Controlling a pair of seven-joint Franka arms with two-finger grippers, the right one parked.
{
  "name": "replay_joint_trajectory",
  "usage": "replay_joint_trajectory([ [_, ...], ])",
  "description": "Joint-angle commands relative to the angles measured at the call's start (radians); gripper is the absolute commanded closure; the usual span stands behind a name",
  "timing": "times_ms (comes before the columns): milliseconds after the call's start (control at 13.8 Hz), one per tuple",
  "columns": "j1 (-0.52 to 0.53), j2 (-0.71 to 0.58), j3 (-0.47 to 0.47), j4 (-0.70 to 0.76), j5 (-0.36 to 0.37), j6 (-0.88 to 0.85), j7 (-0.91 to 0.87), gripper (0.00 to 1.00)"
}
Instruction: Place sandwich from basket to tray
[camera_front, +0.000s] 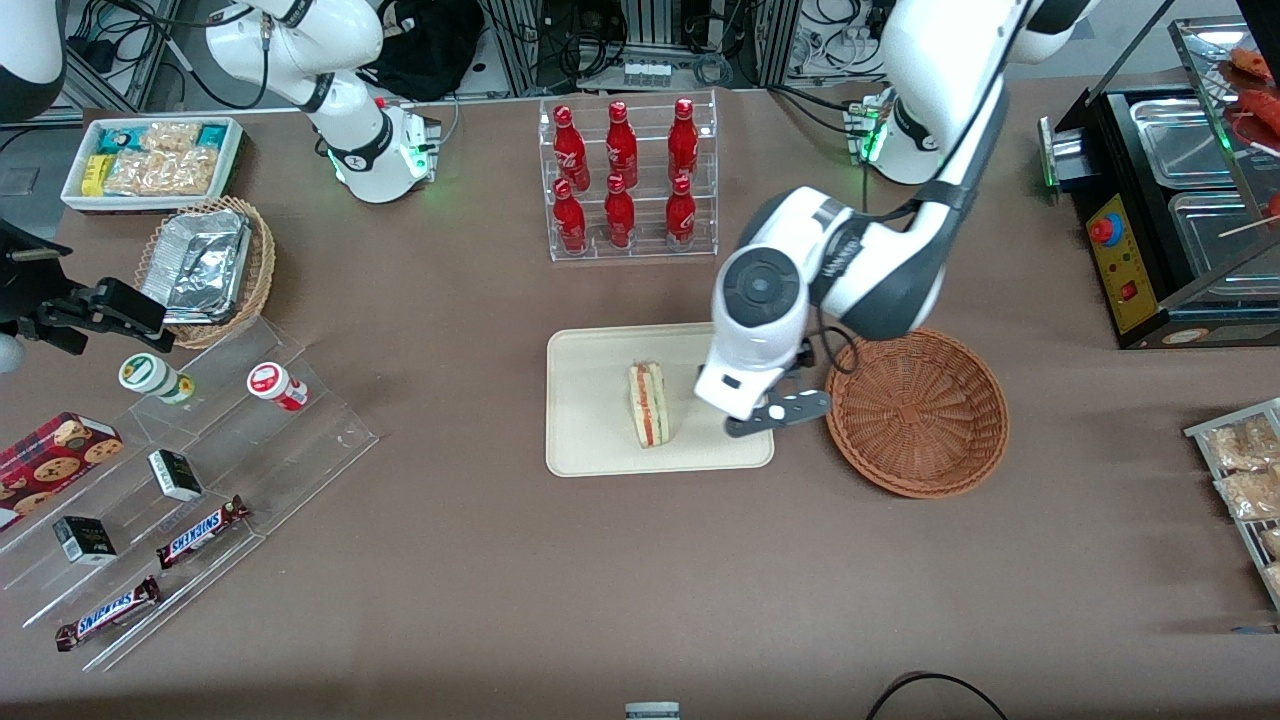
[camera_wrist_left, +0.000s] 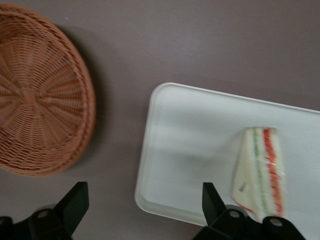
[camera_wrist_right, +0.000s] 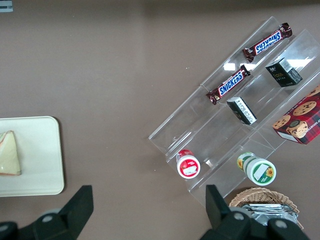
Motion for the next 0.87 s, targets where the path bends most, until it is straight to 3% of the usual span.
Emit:
replay_joint_trajectory([
  [0,0.075,-0.119,-0.002,-0.135,0.002,0.005,0.120,0.00],
  [436,0.245,-0.307,-0.002,-0.311,-0.044,-0.010,0.390,0.00],
  [800,0.376,-0.435,-0.008,-0.327,-0.084,-0.174,0.610,0.00],
])
